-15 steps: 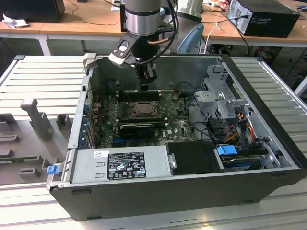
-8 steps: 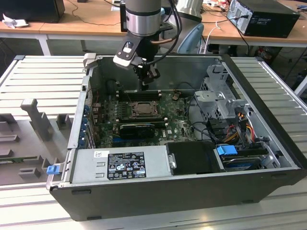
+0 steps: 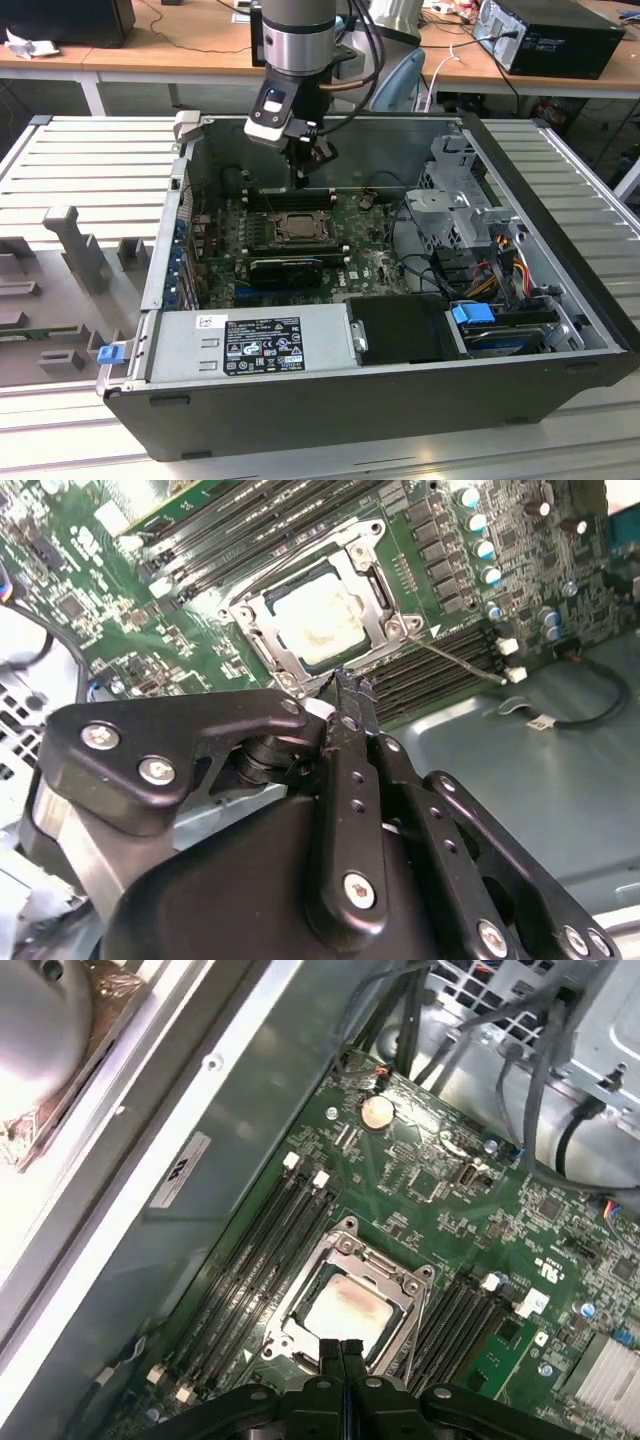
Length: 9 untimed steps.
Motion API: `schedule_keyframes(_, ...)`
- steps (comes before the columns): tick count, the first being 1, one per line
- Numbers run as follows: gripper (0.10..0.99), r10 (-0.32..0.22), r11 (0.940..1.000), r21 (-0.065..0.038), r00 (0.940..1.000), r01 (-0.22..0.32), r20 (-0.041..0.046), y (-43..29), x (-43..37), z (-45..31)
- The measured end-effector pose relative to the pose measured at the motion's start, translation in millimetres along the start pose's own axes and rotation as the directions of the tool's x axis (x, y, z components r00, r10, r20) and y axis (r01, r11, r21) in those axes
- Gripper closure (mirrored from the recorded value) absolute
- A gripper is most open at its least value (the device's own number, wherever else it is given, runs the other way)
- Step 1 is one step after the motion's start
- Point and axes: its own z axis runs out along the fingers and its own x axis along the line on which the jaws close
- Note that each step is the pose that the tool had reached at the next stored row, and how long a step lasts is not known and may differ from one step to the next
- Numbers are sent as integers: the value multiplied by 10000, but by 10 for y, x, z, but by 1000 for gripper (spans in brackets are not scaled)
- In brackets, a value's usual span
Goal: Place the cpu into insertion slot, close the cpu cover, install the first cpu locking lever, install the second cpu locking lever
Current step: 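Install the first cpu locking lever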
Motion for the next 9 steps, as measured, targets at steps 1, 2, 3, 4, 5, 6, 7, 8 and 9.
schedule_keyframes(1, 980, -115, 9999, 1, 9999, 115, -6, 0, 0, 0)
schedule_keyframes(2, 980, -344, 9994, 4, 9994, 344, -18, 0, 0, 0)
schedule_keyframes(3, 980, -488, 9988, 5, 9988, 488, -26, 0, 0, 0)
schedule_keyframes(4, 980, -598, 9982, 5, 9982, 598, -32, 0, 0, 0)
schedule_keyframes(5, 980, -760, 9971, 7, 9971, 760, -41, 0, 0, 0)
schedule_keyframes(6, 980, -860, 9963, 8, 9963, 860, -46, 0, 0, 0)
schedule_keyframes(7, 980, -970, 9953, 8, 9953, 971, -52, 0, 0, 0)
schedule_keyframes(8, 980, -1247, 9922, 10, 9922, 1247, -67, 0, 0, 0)
schedule_keyframes(9, 980, -1421, 9898, 11, 9898, 1421, -77, 0, 0, 0)
